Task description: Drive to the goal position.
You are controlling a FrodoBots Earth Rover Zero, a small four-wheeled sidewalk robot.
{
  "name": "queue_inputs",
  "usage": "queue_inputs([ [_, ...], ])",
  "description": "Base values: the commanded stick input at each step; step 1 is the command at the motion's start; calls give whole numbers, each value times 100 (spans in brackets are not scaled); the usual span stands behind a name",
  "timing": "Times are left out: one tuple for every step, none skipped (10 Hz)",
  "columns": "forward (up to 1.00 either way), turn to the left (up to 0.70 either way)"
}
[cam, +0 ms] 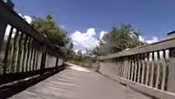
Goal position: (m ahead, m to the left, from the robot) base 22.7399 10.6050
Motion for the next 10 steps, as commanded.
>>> queue_inputs([
  [44, 2],
  [44, 2],
  [44, 2],
  [44, 2],
  [44, 2],
  [44, 2],
  [44, 2],
  [44, 2],
  [44, 2],
  [44, 2],
])
